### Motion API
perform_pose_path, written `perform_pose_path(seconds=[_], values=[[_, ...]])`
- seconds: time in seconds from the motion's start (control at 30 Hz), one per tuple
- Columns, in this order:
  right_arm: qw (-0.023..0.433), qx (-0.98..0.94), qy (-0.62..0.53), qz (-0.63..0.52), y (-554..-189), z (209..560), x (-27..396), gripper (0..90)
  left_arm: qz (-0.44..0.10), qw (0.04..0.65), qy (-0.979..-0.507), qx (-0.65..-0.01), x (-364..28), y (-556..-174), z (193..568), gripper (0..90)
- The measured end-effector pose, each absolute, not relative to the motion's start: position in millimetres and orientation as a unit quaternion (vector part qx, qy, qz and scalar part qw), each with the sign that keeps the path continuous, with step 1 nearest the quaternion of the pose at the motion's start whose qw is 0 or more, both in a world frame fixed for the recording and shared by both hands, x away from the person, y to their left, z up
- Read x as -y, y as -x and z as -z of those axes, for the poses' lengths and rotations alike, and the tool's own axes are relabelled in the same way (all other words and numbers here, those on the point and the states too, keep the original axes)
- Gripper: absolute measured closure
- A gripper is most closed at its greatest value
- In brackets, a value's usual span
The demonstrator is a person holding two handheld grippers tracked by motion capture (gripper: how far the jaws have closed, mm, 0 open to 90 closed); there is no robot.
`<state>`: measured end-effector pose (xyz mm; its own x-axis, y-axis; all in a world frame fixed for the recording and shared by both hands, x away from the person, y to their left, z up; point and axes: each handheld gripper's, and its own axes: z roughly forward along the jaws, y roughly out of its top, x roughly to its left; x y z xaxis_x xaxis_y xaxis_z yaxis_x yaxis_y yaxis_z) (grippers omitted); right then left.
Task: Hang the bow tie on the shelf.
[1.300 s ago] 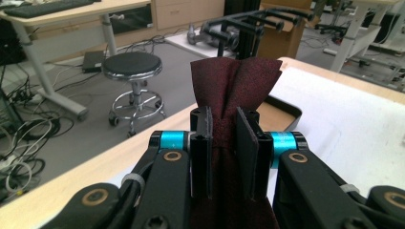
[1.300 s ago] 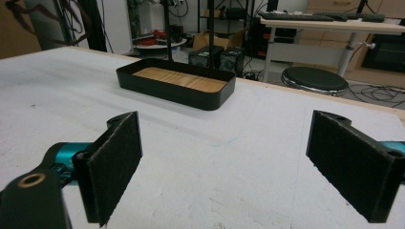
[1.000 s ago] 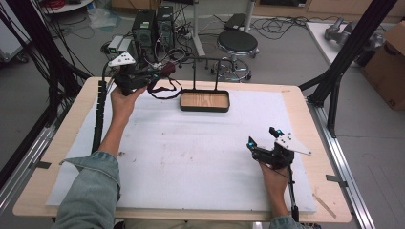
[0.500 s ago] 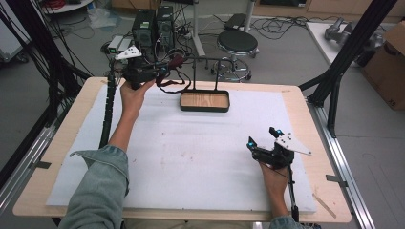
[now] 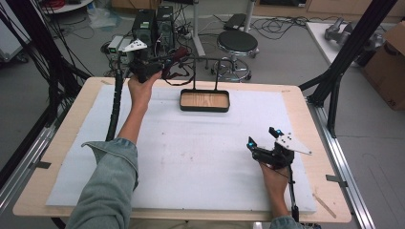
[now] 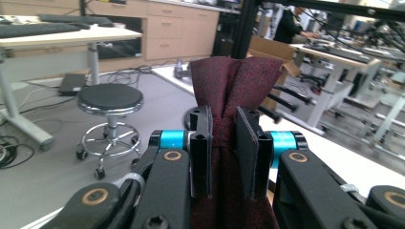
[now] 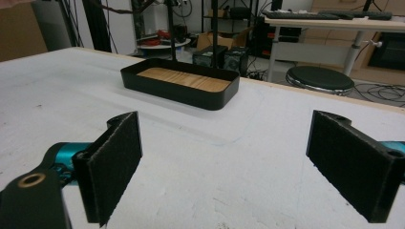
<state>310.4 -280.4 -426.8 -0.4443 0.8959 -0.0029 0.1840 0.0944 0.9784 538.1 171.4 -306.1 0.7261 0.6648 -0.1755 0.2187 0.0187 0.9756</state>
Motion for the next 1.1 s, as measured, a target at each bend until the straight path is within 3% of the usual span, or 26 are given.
perform_pose_path(seconds=[0.77,1.1], values=[[0.333,-0.662,-0.409,-0.533,-310.5,427.1,279.7,11.0,-0.166,0.612,-0.693,-0.342,-180.8,-543.1,332.6,74.9],[0.333,-0.661,-0.409,-0.533,-310.6,427.1,279.7,11.0,-0.185,0.607,-0.697,-0.333,-182.0,-536.1,326.6,62.4]])
